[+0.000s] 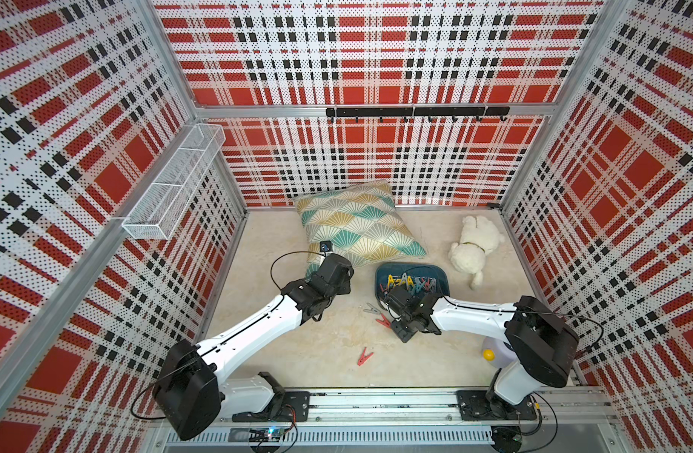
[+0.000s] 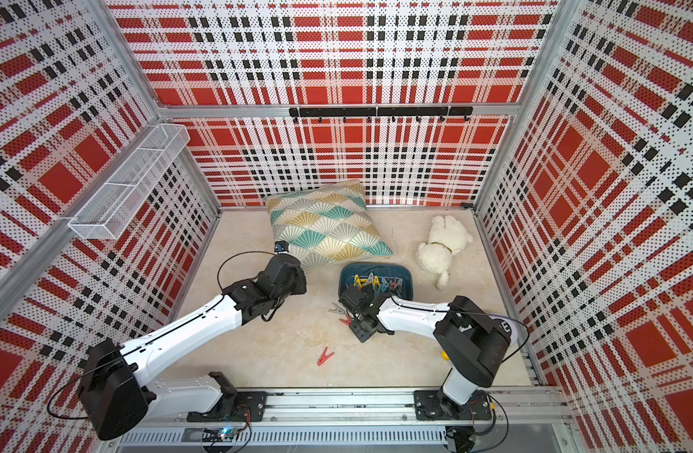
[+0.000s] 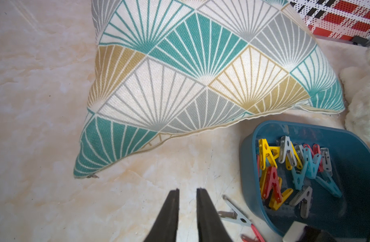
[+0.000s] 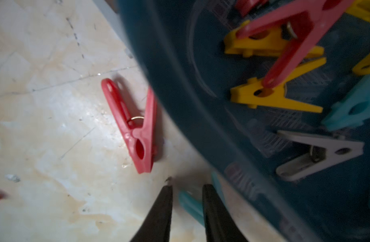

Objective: Put the clothespins into the storage box
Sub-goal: Pick up the clothespin from the center of the board.

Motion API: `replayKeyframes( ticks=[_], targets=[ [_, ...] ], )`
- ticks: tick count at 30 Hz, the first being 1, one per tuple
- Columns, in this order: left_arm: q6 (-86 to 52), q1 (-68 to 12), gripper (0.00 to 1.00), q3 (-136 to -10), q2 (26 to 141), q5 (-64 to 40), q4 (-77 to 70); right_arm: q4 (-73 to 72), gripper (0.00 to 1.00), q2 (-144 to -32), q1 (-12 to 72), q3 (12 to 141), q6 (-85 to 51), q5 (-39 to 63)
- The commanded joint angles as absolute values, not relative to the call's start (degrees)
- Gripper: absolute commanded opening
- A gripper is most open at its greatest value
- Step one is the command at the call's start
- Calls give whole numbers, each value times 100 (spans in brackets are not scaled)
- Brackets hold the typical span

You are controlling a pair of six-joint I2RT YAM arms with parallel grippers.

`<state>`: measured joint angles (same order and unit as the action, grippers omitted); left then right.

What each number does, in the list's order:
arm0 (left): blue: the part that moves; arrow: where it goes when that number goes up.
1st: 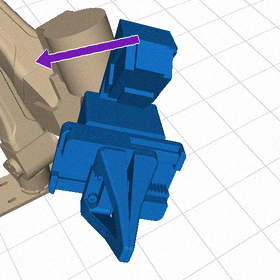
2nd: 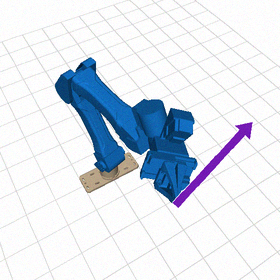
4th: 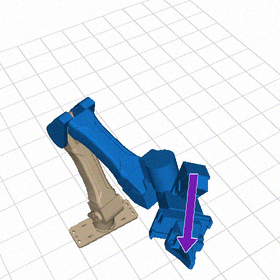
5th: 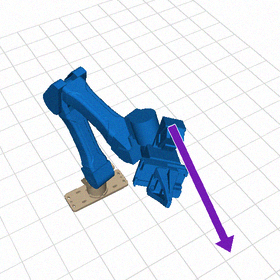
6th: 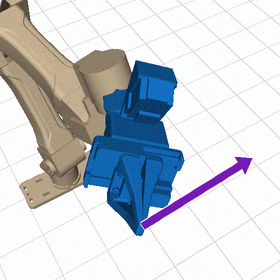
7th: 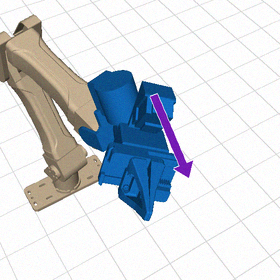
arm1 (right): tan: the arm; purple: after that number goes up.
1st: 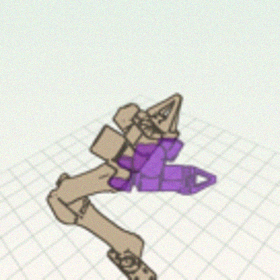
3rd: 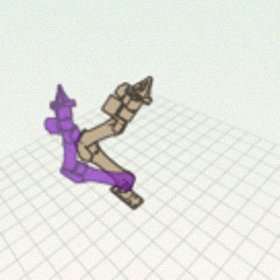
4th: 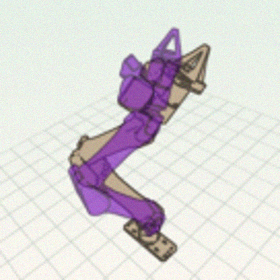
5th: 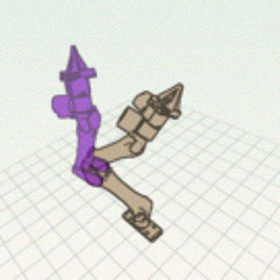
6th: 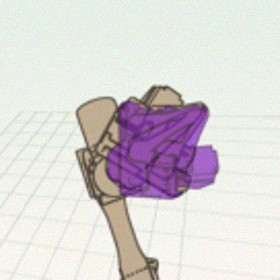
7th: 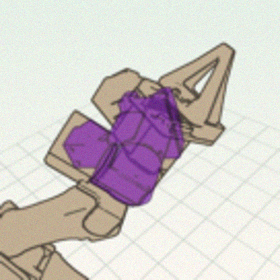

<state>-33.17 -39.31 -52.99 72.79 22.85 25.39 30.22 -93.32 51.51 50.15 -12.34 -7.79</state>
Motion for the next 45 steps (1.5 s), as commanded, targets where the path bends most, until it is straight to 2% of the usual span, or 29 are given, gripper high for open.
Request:
replayKeyframes(
  ticks=[1, 22, 29, 38, 45],
  targets=[
    [-3305, -3942, 22, -5466, 7185, 2358, 2585, 2997, 29, -9354, 5133, 4913, -1352, -825],
    [-3288, -3907, 22, -5406, 7058, 2373, 2599, 3239, 9, -9163, 5098, 5097, -1762, -687],
    [-3292, -3885, 22, -5396, 7066, 2373, 2594, 3379, 9, -8545, 5024, 5318, -1784, -467],
    [-3279, -3892, 22, -5482, 7127, 2323, 2585, 3520, 8, -8381, 4387, 6163, -1600, -395],
    [-3261, -3946, 22, -5480, 7130, 2337, 2584, 3267, 8, -9406, 3581, 6851, -1569, -686]
  ],
)
